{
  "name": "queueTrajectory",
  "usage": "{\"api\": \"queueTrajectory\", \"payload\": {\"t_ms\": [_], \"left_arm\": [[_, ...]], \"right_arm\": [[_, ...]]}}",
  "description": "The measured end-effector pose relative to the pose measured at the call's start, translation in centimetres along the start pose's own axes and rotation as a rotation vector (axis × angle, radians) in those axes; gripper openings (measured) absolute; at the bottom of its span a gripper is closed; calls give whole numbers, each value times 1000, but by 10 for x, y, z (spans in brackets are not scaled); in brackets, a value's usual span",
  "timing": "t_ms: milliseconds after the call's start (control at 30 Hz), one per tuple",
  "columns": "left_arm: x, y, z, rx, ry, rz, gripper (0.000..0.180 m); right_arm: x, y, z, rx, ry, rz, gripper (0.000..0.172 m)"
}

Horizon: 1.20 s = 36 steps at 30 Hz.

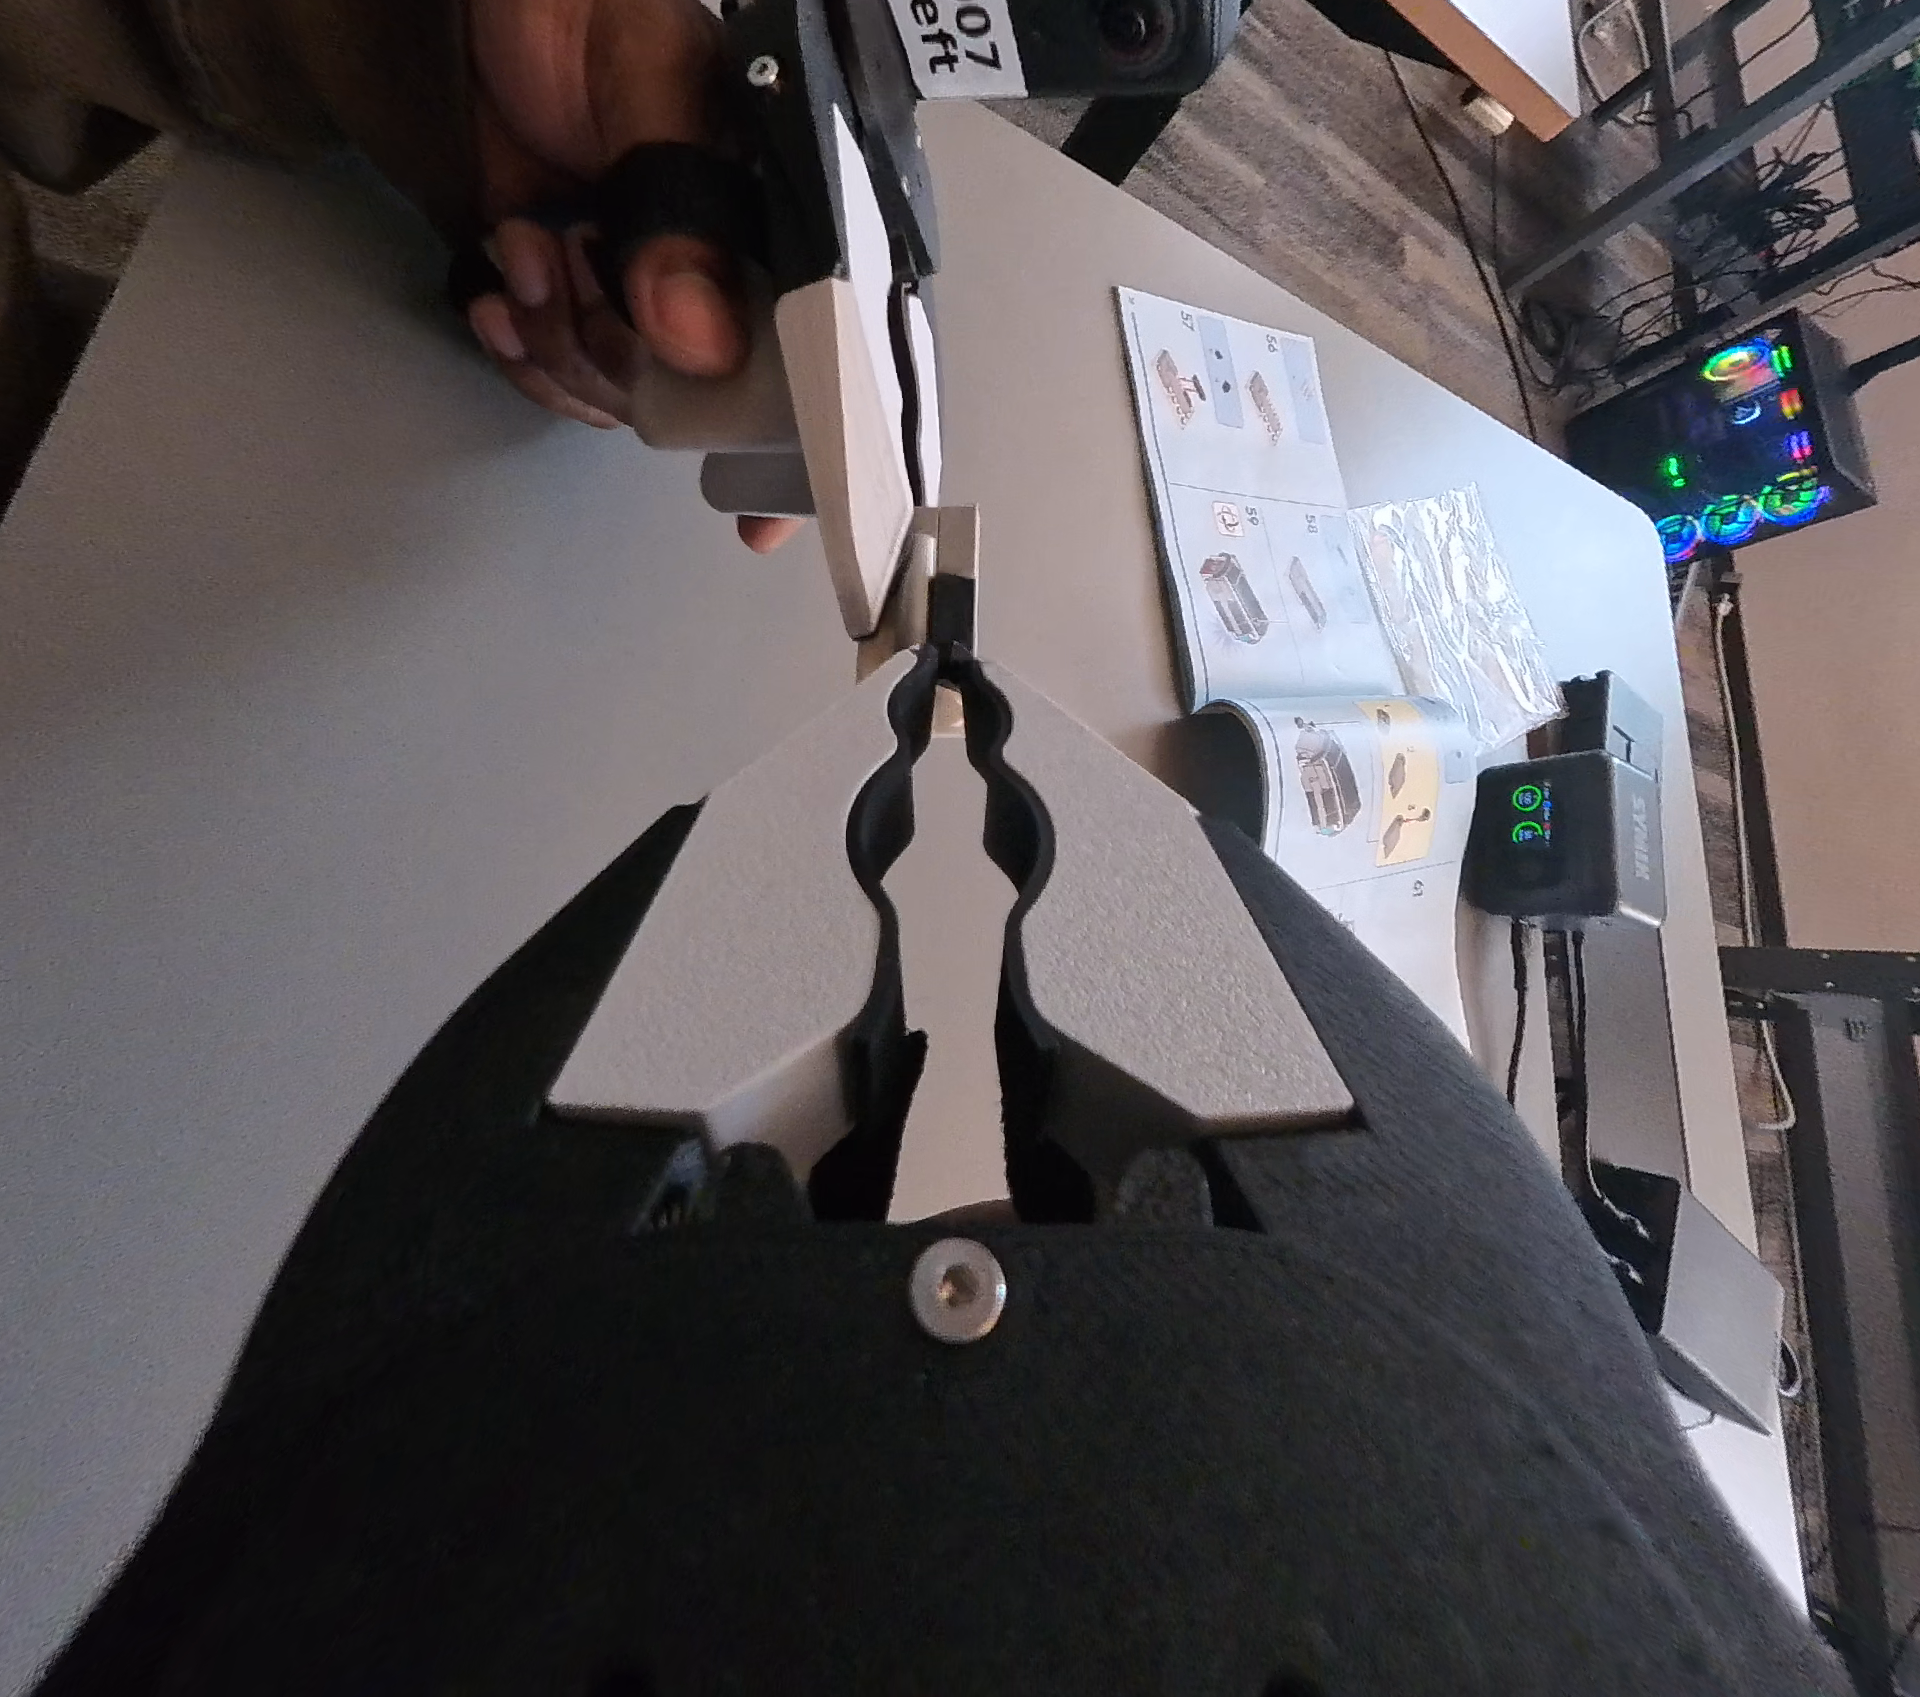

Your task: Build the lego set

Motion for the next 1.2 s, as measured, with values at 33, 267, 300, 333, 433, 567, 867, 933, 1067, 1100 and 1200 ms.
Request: {"api": "queueTrajectory", "payload": {"t_ms": [33, 267, 300, 333, 433, 567, 867, 933, 1067, 1100, 1200], "left_arm": [[0, 0, 0, 1, 0, 0, 7], [0, 1, -1, 7, -2, 4, 7], [0, 1, -1, 7, -1, 4, 7], [0, 1, -1, 7, -1, 5, 7], [1, 1, -1, 7, 0, 8, 7], [1, 1, -1, 7, 0, 8, 7], [0, 1, -1, 5, 0, 2, 7], [0, 1, -1, 7, 2, 3, 7], [0, 1, -1, 6, 3, -1, 7], [0, 1, -1, 6, 4, -3, 7], [-1, 1, -2, 12, 15, -9, 7]], "right_arm": [[0, -1, 0, -4, -4, 3, 6], [0, -1, -1, -9, -30, 11, 7], [0, -1, -1, -7, -33, 10, 7], [0, 0, -2, -4, -38, 8, 7], [0, 0, -3, 6, -49, 2, 8], [1, 1, -5, 14, -47, 8, 8], [0, 0, -4, 17, -66, 8, 9], [0, 0, -4, 21, -62, 2, 9], [-3, -1, -6, 48, -61, -30, 12], [-4, 0, -7, 66, -65, -40, 14], [-8, 6, -10, 161, -93, -86, 20]]}}
Point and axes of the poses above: each gripper's, where its closed fingertips meet, x out along the fingers, y out of its underside, z = x × y across the jaws, the point moved 10 cm from there along -x, back along the fingers, and after that the axes turned 6 degrees about z, right-handed, at the moved point
